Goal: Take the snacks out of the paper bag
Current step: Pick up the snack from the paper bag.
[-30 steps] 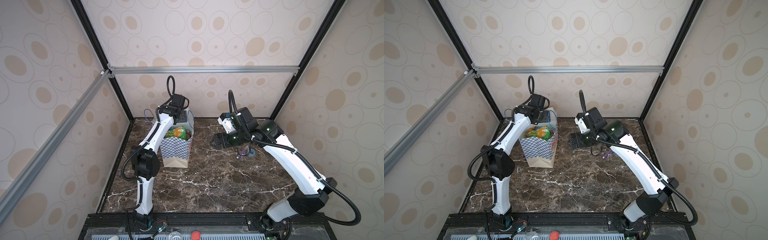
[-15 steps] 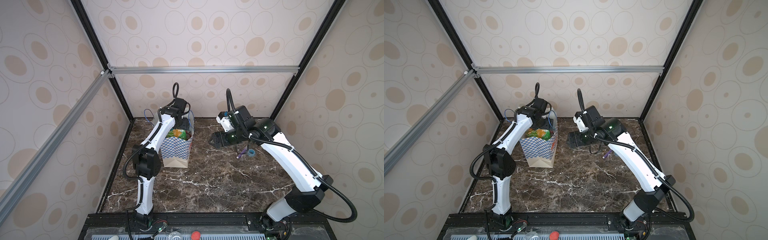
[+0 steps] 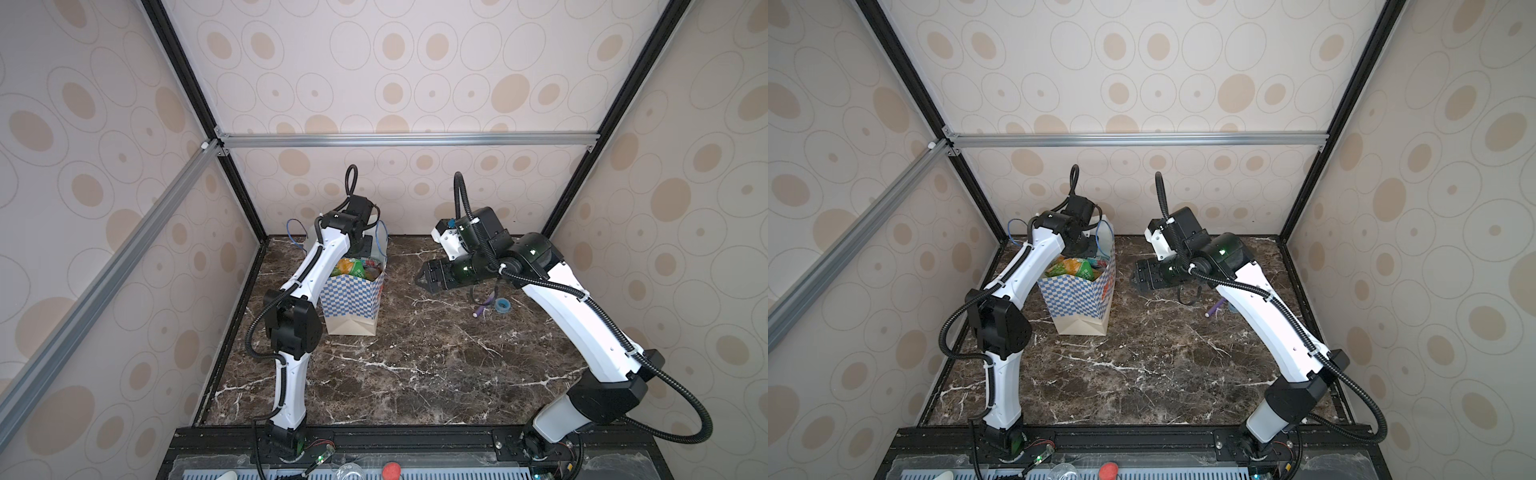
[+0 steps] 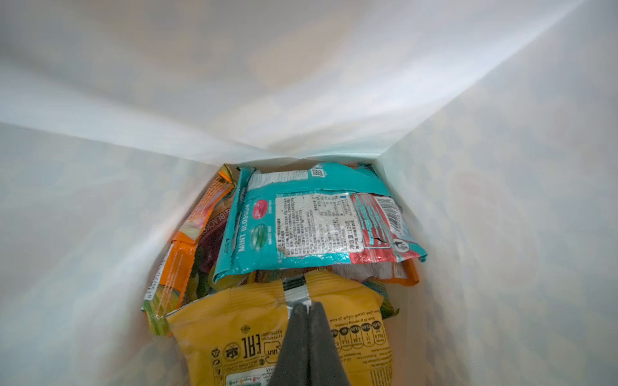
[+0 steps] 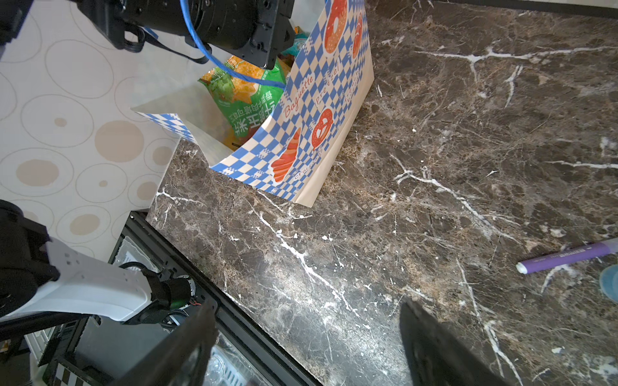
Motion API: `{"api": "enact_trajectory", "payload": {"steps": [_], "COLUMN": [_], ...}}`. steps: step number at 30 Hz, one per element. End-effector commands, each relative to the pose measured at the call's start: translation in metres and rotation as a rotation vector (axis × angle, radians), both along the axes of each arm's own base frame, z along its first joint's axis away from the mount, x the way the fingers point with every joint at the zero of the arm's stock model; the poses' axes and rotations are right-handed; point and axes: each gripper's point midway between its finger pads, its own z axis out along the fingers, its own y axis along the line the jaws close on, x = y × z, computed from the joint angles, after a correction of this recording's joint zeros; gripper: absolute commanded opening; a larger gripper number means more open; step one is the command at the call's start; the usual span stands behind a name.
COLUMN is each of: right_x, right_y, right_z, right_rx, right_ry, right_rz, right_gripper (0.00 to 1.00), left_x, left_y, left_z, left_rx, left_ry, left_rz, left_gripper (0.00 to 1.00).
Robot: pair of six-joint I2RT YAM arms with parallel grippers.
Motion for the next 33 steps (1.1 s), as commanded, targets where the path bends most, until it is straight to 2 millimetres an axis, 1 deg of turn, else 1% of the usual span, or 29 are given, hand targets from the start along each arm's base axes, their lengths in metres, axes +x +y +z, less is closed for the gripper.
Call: {"api": "enact_trajectory", "payload": {"steps": [1,5,9,11,12,17,21,24,29,33], "right_x": [-0.009,-0.009,-0.010,-0.011,-0.013,-0.016,-0.017,-0.018,-0.018,-0.019], "right_y": [-0.001,0.005,0.012,0.017,0.020,0.036,0.046,0.049,0.044,0.034], "right_z": [0.034,0.054,0.068,0.067,0.074,0.075,0.077,0.080,0.087,0.093], "right_rx": [0.076,0.109,0.105,0.078,0.079,0.053,0.066,0.075,0.080,0.070], "right_ry": [-0.058,-0.102,-0.123,-0.118,-0.134,-0.134,-0.143,-0.154,-0.179,-0.208], "right_rz": [0.001,0.017,0.030,0.046,0.058,0.093,0.111,0.114,0.103,0.080], "right_gripper": [0.89,0.88,0.88,0.88,0.88,0.87,0.87,0.87,0.87,0.87], "left_x": [-0.009,-0.012,-0.018,-0.021,-0.022,-0.033,-0.044,-0.055,-0.074,-0.093], "left_y": [0.006,0.014,0.020,0.023,0.025,0.033,0.041,0.046,0.046,0.040], "left_z": [0.039,0.070,0.103,0.118,0.127,0.171,0.215,0.252,0.308,0.356], "left_rx": [-0.011,-0.014,-0.024,-0.030,-0.034,-0.063,-0.110,-0.160,-0.288,-0.446], "left_ry": [-0.058,-0.134,-0.207,-0.241,-0.261,-0.367,-0.487,-0.594,-0.755,-0.887], "left_rz": [0.025,0.059,0.078,0.090,0.095,0.122,0.153,0.172,0.161,0.128], "left_gripper": [0.00,0.00,0.00,0.00,0.00,0.00,0.00,0.00,0.00,0.00]}}
